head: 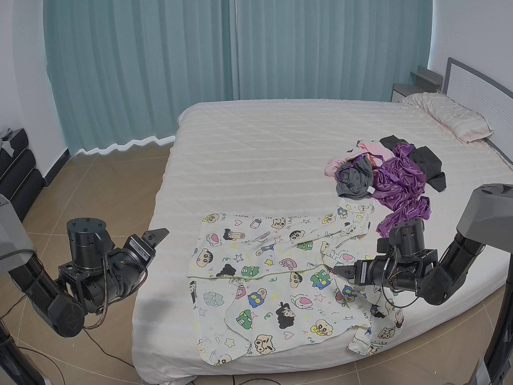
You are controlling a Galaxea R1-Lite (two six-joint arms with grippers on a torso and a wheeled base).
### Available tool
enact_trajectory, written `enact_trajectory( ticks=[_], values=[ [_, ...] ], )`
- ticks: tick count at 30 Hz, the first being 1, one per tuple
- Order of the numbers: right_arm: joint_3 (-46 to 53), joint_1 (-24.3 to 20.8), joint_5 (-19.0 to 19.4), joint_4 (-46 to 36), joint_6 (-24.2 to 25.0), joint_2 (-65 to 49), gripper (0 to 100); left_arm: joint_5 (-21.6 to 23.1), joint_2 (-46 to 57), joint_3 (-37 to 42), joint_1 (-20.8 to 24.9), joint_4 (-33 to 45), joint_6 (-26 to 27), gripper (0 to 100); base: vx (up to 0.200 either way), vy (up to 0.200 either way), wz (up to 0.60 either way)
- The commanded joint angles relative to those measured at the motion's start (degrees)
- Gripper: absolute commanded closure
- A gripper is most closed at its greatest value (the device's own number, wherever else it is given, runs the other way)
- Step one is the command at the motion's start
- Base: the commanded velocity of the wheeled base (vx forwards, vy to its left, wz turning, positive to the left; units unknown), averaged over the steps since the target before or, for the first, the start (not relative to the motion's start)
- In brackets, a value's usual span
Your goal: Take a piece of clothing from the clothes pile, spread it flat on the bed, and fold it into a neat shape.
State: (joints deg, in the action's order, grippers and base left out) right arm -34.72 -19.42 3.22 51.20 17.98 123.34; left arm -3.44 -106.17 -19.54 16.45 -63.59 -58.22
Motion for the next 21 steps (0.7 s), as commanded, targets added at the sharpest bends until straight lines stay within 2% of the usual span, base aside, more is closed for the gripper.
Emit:
enact_trajectory(
  ticks=[1, 11, 21],
  values=[
    [0.4, 0.0, 0.0, 0.2, 0.0, -0.2, 0, -0.2, 0.0, 0.6, 0.5, 0.0, 0.0, 0, -0.200, 0.000, 0.00],
    [0.7, 0.0, 0.0, 0.6, 0.0, -0.2, 0, -0.1, 0.3, 0.8, 0.8, 0.0, -0.2, 0, 0.000, 0.000, 0.00],
    [0.8, -0.4, 0.0, 0.6, 0.1, -0.2, 0, -0.3, 0.3, 1.1, 1.9, 0.0, -1.1, 0, 0.000, -0.200, 0.00]
  ],
)
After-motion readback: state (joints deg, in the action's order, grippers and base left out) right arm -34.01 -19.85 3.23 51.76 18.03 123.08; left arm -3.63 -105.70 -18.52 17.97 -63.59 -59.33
